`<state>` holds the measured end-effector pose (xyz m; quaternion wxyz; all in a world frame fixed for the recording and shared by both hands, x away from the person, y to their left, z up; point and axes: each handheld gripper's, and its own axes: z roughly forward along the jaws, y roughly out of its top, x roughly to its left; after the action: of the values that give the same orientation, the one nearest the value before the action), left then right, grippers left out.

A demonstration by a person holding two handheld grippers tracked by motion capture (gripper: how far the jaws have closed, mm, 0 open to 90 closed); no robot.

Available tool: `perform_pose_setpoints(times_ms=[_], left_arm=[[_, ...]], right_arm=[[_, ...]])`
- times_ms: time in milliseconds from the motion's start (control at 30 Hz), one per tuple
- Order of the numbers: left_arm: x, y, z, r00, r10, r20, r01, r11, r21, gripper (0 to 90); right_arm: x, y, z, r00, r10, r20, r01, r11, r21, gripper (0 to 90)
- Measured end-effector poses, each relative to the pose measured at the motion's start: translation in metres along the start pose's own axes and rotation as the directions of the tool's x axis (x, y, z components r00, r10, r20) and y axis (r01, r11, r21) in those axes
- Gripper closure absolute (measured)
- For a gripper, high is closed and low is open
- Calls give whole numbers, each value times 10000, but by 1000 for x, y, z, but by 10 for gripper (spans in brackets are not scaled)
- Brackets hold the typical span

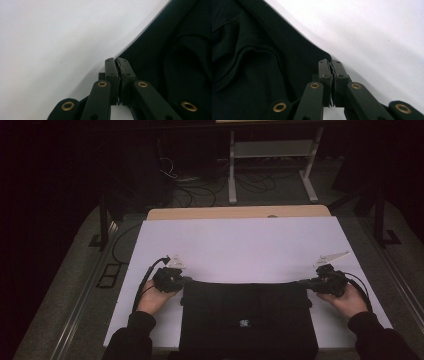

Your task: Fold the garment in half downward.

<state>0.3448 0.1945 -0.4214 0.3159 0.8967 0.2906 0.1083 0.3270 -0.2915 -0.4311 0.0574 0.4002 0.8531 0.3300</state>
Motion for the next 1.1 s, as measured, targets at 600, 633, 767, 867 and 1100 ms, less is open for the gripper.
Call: perform_pose_setpoints(times_ms=[600, 633, 767, 867, 1100], left_arm=[[10, 11, -18, 9977, 25, -679, -51, 9992, -386, 866], [11, 12, -20, 9975, 16, -711, -40, 9994, -334, 866], [12, 15, -27, 9967, 127, -798, -139, 9998, -139, 865], [15, 20, -33, 9963, 98, -849, -121, 9996, -269, 865], [26, 28, -34, 9970, -55, -775, 26, 9993, -373, 866]], right_arm=[[1, 18, -12, 9965, -290, 790, 332, 9981, -517, 863], [1, 21, -12, 9962, -319, 804, 364, 9979, -539, 863], [0, 31, -12, 9952, -487, 852, 535, 9971, -546, 862], [0, 38, -13, 9942, -585, 904, 641, 9961, -599, 862], [-9, 53, -14, 9958, -336, 851, 403, 9961, -784, 862]])
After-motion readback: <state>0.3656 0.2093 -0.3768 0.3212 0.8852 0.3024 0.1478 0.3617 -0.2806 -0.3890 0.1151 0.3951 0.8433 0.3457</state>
